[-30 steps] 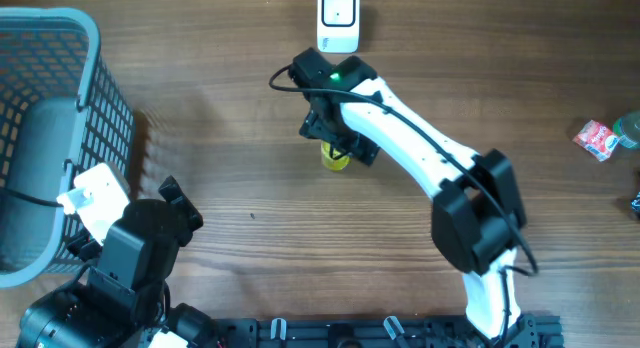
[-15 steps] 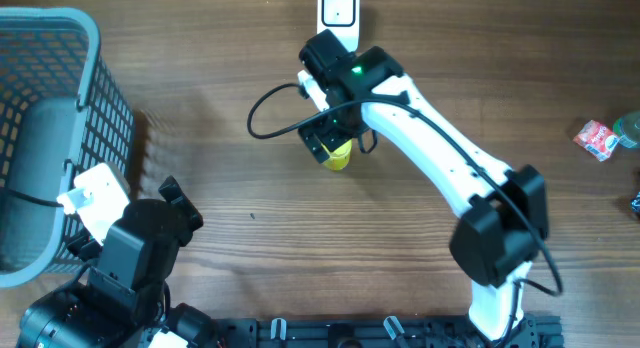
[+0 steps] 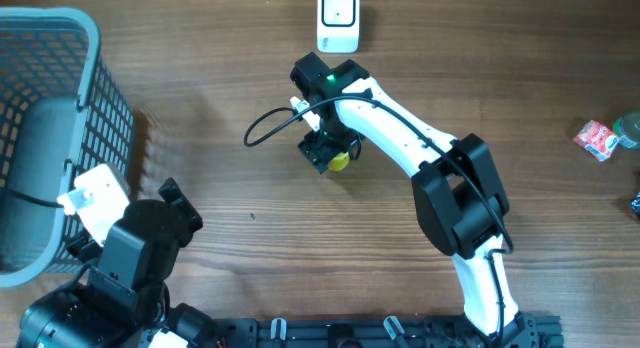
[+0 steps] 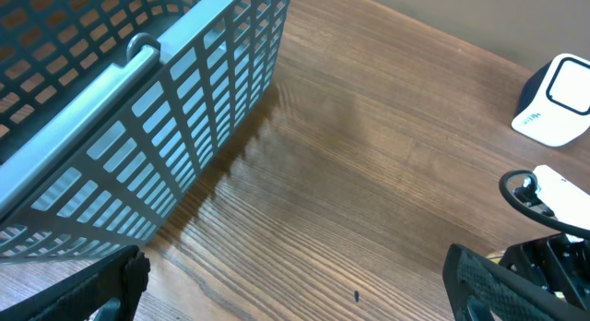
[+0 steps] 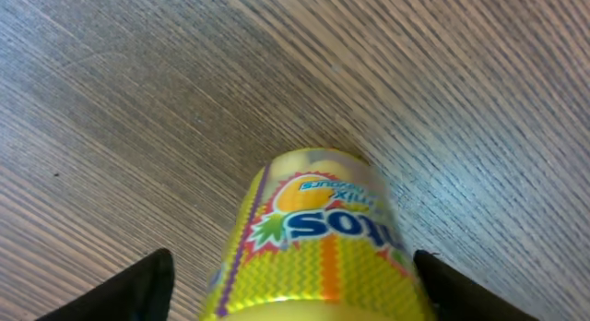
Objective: Scan the item barcode
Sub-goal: 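Close the right gripper around the yellow candy can, then lift the yellow can with the right gripper toward the scanner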
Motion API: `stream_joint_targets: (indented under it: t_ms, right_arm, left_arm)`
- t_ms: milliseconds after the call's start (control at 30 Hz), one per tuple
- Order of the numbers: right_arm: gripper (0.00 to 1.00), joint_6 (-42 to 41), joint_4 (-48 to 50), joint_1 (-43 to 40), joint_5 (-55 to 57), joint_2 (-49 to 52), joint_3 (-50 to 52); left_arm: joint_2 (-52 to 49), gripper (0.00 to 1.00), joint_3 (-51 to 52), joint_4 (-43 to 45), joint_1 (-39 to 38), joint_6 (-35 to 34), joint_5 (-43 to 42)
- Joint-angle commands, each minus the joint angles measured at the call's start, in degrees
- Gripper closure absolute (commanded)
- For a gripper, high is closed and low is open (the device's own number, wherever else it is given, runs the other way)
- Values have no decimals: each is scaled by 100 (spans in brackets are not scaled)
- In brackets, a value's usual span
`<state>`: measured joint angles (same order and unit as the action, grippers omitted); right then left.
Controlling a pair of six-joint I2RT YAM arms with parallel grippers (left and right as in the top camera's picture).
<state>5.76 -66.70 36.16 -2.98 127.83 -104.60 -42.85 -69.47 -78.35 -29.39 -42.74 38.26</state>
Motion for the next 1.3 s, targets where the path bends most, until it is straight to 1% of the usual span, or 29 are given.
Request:
stream_joint_targets:
  t_ms: [0,133,267,767,800,833,867,900,967,1167,1267]
  right_arm:
    - [21,-39,37,-13,-52,87,9]
    - [21,-151,184,-13,-52,122,15]
    - [21,-164,483,-15,-50,125,313]
    - [22,-195,778,-13,-55,273,501]
    - [23,-225,769,-13,-55,323,501]
    - [26,-245,761,-13,-55,398,501]
    - [30,-278,765,-13,-55,433,514]
    - [36,-275,774,-13,-52,437,529]
    - [44,-275,772,-13,-52,437,529]
    - [49,-426,645,-13,-48,437,529]
    - [54,-544,407,-13,-48,437,529]
  left_arm:
    - [9,0,35,-20,33,-13,17]
    - [9,0,35,-72,33,-15,17]
    - [9,0,35,-181,33,-15,17]
    - [9,0,35,-212,33,-15,17]
    - [9,0,35,-212,33,-15,17]
    - [9,0,35,-212,33,-15,17]
    - [9,0,35,-212,33,-15,17]
    - [9,0,35,-210,33,-15,17]
    - [9,0,35,-212,33,-13,17]
    - [9,0,35,-212,33,-13,17]
    - [9,0,35,-210,33,-15,17]
